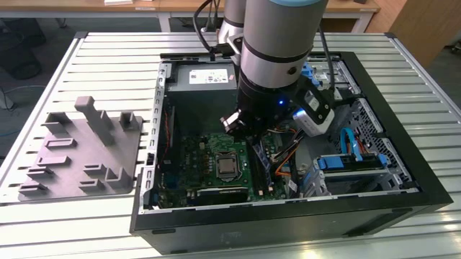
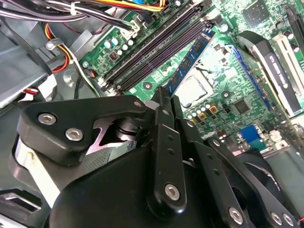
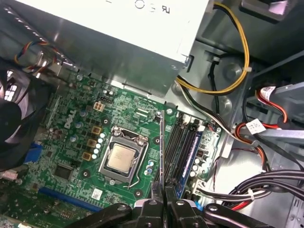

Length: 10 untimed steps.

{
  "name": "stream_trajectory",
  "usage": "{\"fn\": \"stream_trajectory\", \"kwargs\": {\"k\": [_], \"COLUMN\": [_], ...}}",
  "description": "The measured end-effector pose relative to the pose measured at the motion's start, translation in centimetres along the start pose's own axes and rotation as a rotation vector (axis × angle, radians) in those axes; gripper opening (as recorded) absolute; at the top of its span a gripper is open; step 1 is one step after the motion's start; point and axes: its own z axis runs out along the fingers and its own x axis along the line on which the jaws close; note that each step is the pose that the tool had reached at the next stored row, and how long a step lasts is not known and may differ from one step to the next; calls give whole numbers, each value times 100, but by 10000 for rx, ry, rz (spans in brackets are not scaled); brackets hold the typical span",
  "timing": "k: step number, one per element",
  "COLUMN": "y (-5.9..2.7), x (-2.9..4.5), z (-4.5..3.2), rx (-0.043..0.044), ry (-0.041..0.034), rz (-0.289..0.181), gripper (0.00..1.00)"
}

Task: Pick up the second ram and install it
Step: 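Insert the second ram into the second slot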

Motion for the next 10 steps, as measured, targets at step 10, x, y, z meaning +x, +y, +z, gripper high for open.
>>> {"fn": "stream_trajectory", "kwargs": {"k": [10], "y": [0], "x": [0], "z": [1], "rx": [25], "ry": [-49], "rz": [689], "gripper": [14]}}
